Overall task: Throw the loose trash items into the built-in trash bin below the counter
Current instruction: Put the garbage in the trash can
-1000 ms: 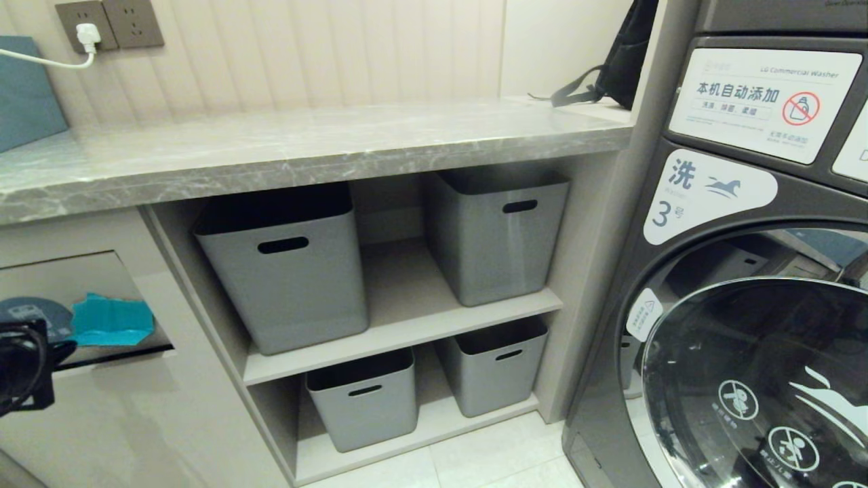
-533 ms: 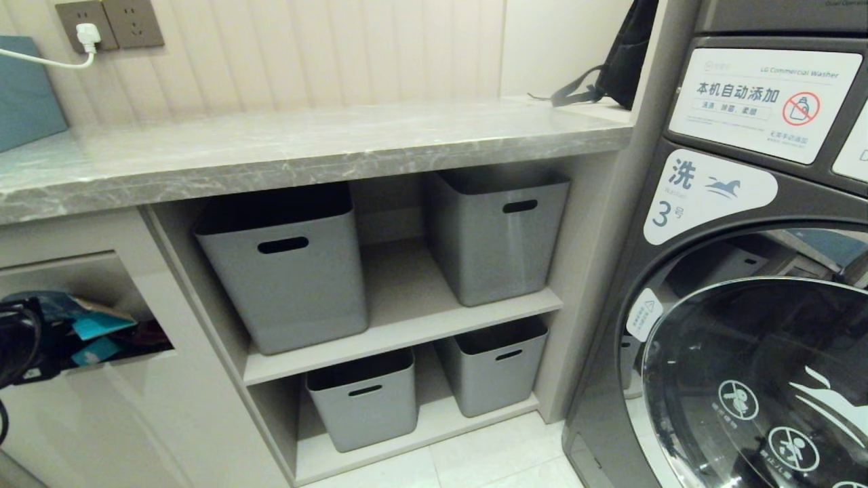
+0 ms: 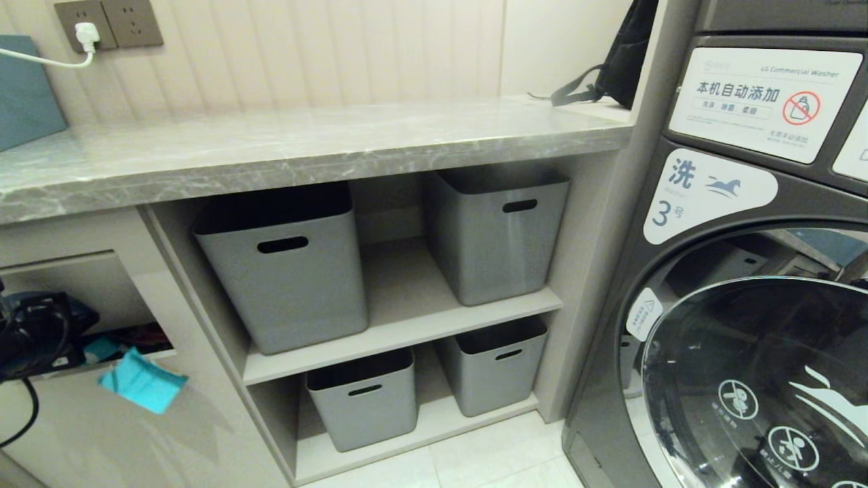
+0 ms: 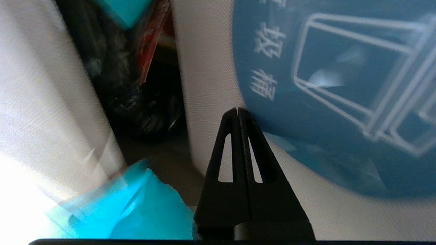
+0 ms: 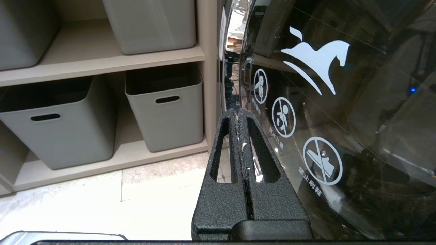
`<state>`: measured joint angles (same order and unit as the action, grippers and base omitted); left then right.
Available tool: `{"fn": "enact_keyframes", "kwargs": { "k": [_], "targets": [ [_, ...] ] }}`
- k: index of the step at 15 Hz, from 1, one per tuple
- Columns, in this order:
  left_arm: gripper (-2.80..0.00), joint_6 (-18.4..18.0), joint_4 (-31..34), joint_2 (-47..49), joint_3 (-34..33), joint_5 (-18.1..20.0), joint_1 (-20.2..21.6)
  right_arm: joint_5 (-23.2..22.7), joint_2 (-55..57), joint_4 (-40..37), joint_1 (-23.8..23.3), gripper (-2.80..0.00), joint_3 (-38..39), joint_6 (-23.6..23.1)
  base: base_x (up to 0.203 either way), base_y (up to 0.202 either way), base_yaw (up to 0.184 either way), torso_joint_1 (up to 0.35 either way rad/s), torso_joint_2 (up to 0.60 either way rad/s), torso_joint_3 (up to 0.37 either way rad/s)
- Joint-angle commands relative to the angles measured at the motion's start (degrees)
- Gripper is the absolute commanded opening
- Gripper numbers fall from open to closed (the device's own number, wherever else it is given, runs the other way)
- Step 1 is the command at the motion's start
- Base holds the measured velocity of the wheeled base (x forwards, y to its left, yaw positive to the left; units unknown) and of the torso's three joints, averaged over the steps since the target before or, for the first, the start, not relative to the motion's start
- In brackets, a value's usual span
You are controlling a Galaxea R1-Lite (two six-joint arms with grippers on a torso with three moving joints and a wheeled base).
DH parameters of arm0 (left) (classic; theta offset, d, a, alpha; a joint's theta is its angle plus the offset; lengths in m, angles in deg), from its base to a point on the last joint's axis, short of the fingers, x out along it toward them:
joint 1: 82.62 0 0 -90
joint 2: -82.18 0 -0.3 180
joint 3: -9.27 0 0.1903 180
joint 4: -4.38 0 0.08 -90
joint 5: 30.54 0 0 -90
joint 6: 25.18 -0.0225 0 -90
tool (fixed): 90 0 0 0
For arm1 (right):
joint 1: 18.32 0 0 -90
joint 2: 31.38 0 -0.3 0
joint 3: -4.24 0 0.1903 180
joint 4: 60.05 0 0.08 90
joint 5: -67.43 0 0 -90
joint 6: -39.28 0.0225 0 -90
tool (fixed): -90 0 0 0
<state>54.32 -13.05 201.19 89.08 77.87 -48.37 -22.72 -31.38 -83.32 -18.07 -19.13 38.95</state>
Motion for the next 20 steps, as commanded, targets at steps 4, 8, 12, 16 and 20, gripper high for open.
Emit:
{"fn": "enact_keyframes", "kwargs": {
  "k": [4, 8, 12, 16, 20],
  "targets": [
    [-2.80, 0.4, 0.1, 4.6, 3.8, 0.0, -0.8, 0.0, -0.1, 0.0, 0.0, -2.80, 0.0, 0.0, 0.000, 0.000, 0.000, 0.000, 0.00, 0.000],
    [-2.80, 0.1, 0.5, 3.9, 3.4, 0.0, -0.5, 0.0, -0.1, 0.0, 0.0, -2.80, 0.0, 0.0, 0.000, 0.000, 0.000, 0.000, 0.00, 0.000],
    [-2.80, -0.4, 0.6, -4.4, -2.4, -0.2, -0.1, 0.0, -0.1, 0.0, 0.0, -2.80, 0.0, 0.0, 0.000, 0.000, 0.000, 0.000, 0.00, 0.000],
    [-2.80, -6.8, 0.6, -22.8, -18.8, -3.1, 0.6, 0.0, -0.1, 0.0, 0.0, -2.80, 0.0, 0.0, 0.000, 0.000, 0.000, 0.000, 0.00, 0.000],
    [-2.80, -34.1, 0.5, -41.2, -33.5, -6.3, 0.6, -0.1, 0.0, 0.0, 0.0, -2.80, 0.0, 0.0, 0.000, 0.000, 0.000, 0.000, 0.00, 0.000]
  ]
}}
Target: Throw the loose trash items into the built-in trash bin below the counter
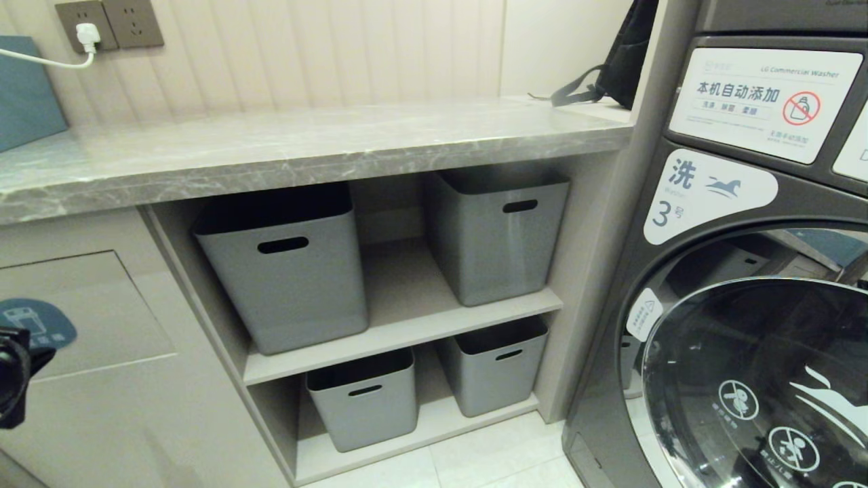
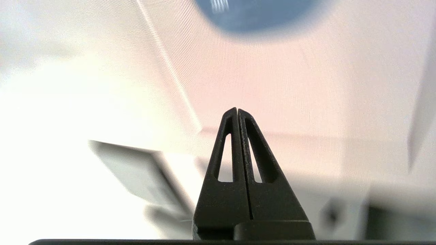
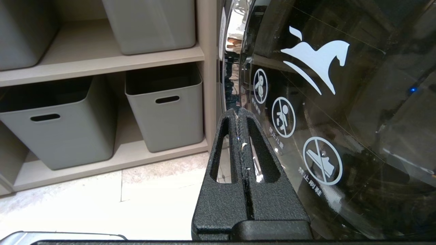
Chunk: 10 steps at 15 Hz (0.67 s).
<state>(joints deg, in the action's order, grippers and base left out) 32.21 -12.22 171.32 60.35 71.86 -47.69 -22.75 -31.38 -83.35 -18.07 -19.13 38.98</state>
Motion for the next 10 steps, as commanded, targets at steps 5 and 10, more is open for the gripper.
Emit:
{"fn": "enact_keyframes", "kwargs": {
  "k": [5, 10],
  "targets": [
    [-2.80, -49.6, -0.7, -24.0, -11.4, -1.1, -5.9, 0.0, -0.1, 0.0, 0.0, -2.80, 0.0, 0.0, 0.000, 0.000, 0.000, 0.000, 0.00, 0.000],
    [-2.80, -63.3, -0.9, -30.5, -13.9, -1.4, -19.9, 0.0, 0.0, 0.0, 0.0, -2.80, 0.0, 0.0, 0.000, 0.000, 0.000, 0.000, 0.00, 0.000]
  ]
}}
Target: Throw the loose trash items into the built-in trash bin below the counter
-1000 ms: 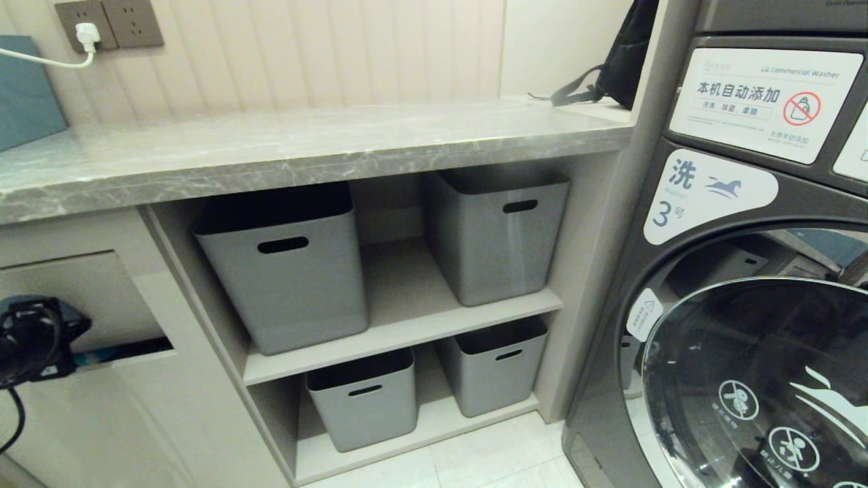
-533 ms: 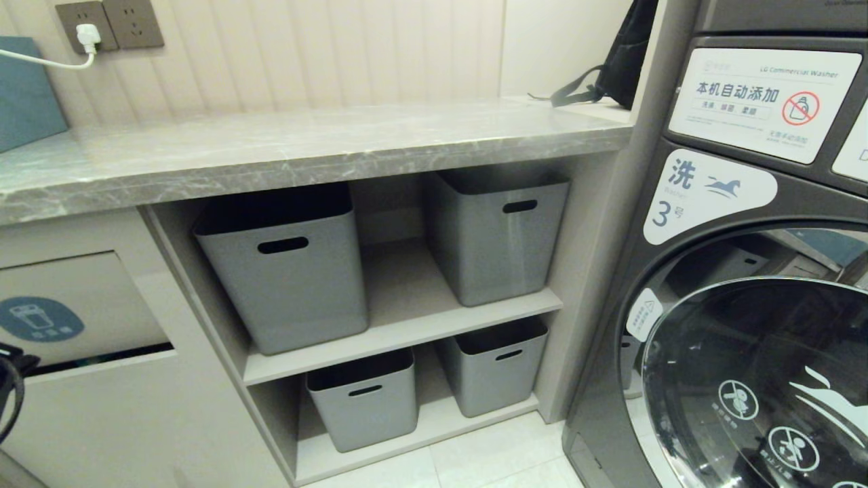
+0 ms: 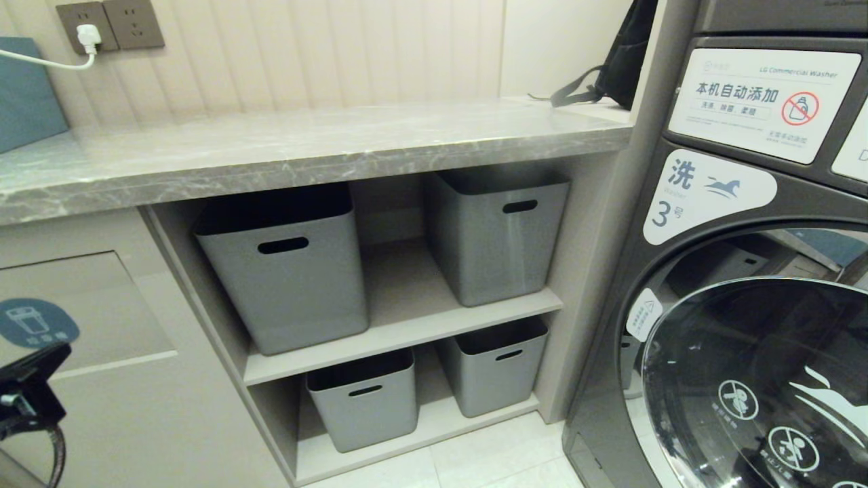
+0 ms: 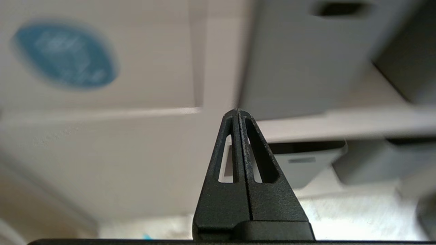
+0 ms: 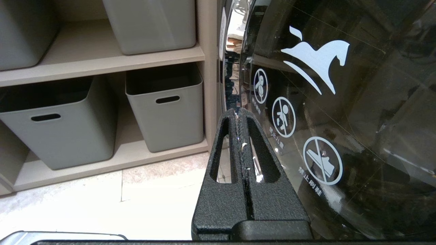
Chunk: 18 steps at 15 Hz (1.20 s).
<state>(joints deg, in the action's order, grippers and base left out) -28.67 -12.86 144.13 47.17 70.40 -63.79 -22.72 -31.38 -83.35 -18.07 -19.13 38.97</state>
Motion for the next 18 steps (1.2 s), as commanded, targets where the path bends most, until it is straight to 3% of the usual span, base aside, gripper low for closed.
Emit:
{"fn": "enact_keyframes", "kwargs": {
  "k": [1, 4, 9, 14, 18],
  "targets": [
    [-2.80, -4.0, -0.2, -4.4, -1.2, 0.1, -6.1, 0.0, -0.1, 0.0, 0.0, -2.80, 0.0, 0.0, 0.000, 0.000, 0.000, 0.000, 0.00, 0.000],
    [-2.80, -6.3, 0.1, -7.6, -3.6, 0.1, -10.1, 0.0, -0.1, 0.0, 0.0, -2.80, 0.0, 0.0, 0.000, 0.000, 0.000, 0.000, 0.00, 0.000],
    [-2.80, -6.1, -0.1, -13.0, -9.5, 0.3, -12.7, 0.0, -0.1, 0.0, 0.0, -2.80, 0.0, 0.0, 0.000, 0.000, 0.000, 0.000, 0.00, 0.000],
    [-2.80, -2.3, 1.1, -20.3, -14.3, 1.7, -14.7, 0.0, -0.1, 0.0, 0.0, -2.80, 0.0, 0.0, 0.000, 0.000, 0.000, 0.000, 0.00, 0.000],
    [-2.80, -0.2, 8.2, -31.3, -14.5, 4.6, -16.1, 0.0, 0.0, 0.0, 0.0, -2.80, 0.0, 0.0, 0.000, 0.000, 0.000, 0.001, 0.00, 0.008]
  ]
}}
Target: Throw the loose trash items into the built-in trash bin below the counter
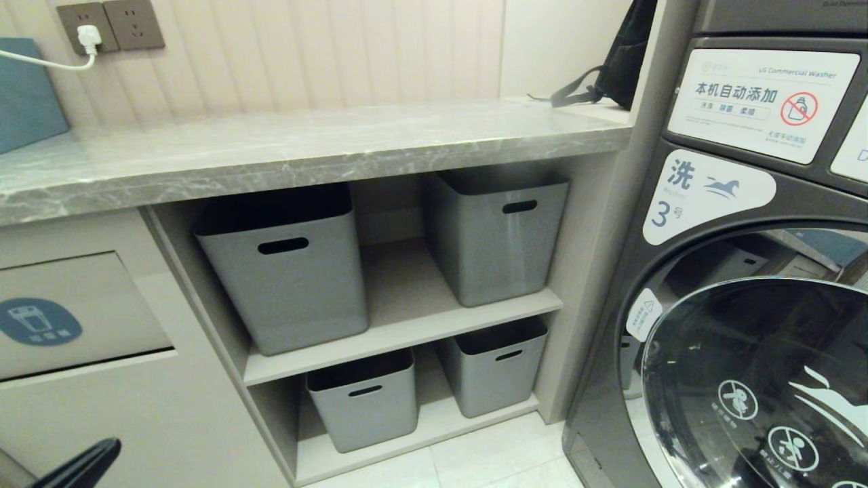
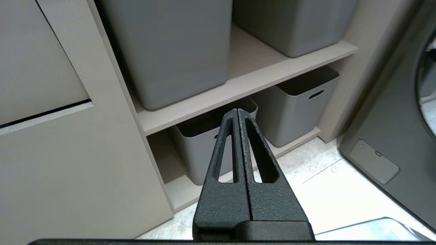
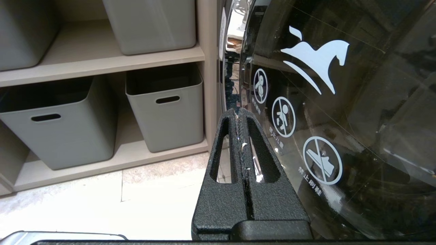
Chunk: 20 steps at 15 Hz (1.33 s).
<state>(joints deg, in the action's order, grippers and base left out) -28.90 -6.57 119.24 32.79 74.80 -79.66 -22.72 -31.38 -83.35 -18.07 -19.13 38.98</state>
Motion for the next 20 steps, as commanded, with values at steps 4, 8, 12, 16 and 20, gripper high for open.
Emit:
{"fn": "enact_keyframes", "kwargs": {
  "k": [4, 8, 12, 16, 20],
  "targets": [
    [-2.80, -0.4, 20.0, -20.0, -0.1, -2.2, -0.2, 0.0, -0.1, 0.0, 0.0, -2.80, 0.0, 0.0, 0.000, 0.000, 0.000, 0.001, 0.00, 0.010],
    [-2.80, -0.5, 26.6, -23.8, -0.1, -7.8, -0.9, 0.0, -0.1, 0.0, 0.0, -2.80, 0.0, 0.0, 0.000, 0.000, 0.000, 0.000, 0.00, 0.000],
    [-2.80, -3.4, 28.8, -26.1, -0.1, -12.3, -1.5, 0.0, -0.1, 0.0, 0.0, -2.80, 0.0, 0.0, 0.000, 0.000, 0.000, 0.000, 0.00, 0.000],
    [-2.80, -3.9, 34.3, -37.2, -0.1, -13.1, -3.0, 0.0, -0.1, 0.0, 0.0, -2.80, 0.0, 0.0, 0.000, 0.000, 0.000, 0.000, 0.00, 0.000],
    [-2.80, -2.3, 34.8, -37.2, -0.1, -13.6, -3.1, 0.0, 0.0, 0.0, 0.0, -2.80, 0.0, 0.0, 0.000, 0.000, 0.000, 0.000, 0.00, 0.000]
  ]
}}
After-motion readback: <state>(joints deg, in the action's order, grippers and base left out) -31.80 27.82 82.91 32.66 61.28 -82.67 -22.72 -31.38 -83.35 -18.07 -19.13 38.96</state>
